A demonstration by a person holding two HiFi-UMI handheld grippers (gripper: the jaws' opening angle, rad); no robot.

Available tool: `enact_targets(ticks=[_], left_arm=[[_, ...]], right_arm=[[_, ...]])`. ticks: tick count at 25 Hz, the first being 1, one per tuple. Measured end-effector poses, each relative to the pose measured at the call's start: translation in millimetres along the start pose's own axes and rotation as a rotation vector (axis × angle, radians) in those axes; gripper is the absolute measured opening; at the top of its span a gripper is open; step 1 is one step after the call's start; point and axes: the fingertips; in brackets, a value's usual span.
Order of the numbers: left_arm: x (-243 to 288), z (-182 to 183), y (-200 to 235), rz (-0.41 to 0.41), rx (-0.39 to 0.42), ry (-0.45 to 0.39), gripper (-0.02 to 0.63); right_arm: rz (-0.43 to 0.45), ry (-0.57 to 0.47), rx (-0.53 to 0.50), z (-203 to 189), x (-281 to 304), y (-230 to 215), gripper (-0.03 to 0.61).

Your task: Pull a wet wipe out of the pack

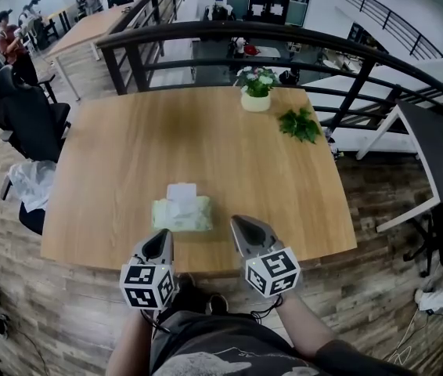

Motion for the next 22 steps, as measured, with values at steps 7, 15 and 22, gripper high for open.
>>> enact_targets(ticks=[7, 15, 22], left_arm=[[20, -8, 5, -0.028, 0.021, 0.038, 0.015], [47, -29, 18, -0.053, 0.079, 0.103, 0.018], [67, -34, 20, -0.128, 0.131, 0.125, 0.142]], right_arm=[[-0.025, 0.022, 0.000, -1, 10, -3, 0.026], [-0.053, 0.050, -0.004, -5, 32, 0, 0.026], [-0.077, 0.068, -0.014, -7, 53, 4, 0.025]])
Point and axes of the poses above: the fingertips, and each gripper's own axes: x forward along the fingers, y to its left, z out of its top, and after that the axes turned 6 degrees about -y, right-handed
